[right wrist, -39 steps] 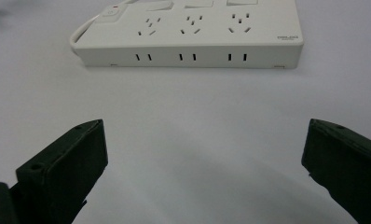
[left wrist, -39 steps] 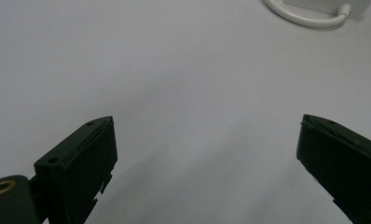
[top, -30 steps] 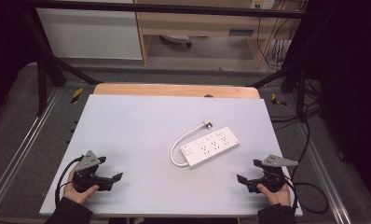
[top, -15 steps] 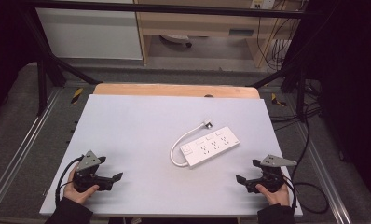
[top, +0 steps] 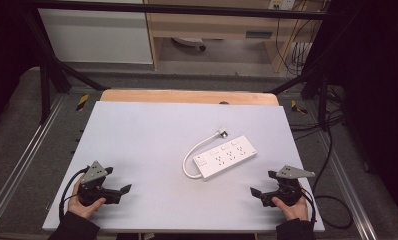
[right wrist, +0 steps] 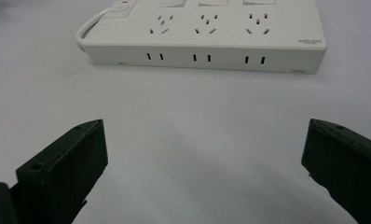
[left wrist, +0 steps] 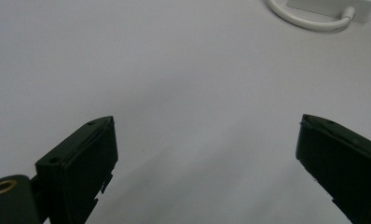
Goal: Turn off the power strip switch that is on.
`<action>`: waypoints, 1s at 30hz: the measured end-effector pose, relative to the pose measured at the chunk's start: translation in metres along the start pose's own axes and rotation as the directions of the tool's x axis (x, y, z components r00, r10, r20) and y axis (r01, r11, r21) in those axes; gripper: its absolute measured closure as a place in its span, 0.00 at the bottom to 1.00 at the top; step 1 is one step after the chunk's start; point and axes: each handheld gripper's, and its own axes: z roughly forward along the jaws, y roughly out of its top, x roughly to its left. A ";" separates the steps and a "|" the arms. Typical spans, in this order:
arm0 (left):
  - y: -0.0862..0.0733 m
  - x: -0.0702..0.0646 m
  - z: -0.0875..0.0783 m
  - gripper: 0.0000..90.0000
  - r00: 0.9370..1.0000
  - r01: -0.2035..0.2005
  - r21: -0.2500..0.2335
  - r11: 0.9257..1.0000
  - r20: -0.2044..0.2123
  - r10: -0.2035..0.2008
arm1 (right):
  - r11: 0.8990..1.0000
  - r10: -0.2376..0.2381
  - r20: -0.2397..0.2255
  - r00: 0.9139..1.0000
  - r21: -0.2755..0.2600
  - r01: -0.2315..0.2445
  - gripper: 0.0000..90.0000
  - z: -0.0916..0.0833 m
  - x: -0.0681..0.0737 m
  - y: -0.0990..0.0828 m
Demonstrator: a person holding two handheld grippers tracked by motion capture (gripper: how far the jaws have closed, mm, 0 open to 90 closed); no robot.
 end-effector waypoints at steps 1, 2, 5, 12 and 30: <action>0.000 0.000 0.000 0.06 1.000 -0.001 0.000 1.000 0.000 0.001 | 1.000 -0.001 0.000 1.000 0.000 0.001 0.01 0.000 0.000 0.000; 0.000 0.000 0.000 0.06 1.000 0.000 0.000 1.000 -0.001 0.000 | 1.000 0.000 -0.002 1.000 0.001 0.000 0.01 0.000 0.000 0.000; 0.000 0.000 0.000 0.06 1.000 0.000 0.000 1.000 -0.002 0.000 | 1.000 -0.001 0.000 1.000 0.001 0.001 0.01 0.001 0.001 0.001; 0.000 0.001 0.000 0.06 1.000 0.002 0.000 1.000 -0.008 -0.002 | 1.000 -0.003 -0.004 1.000 0.003 0.003 0.01 0.003 0.003 0.002; 0.001 0.001 0.000 0.06 1.000 0.003 -0.004 1.000 -0.013 -0.003 | 1.000 -0.019 -0.012 1.000 0.014 0.019 0.01 0.009 0.009 0.007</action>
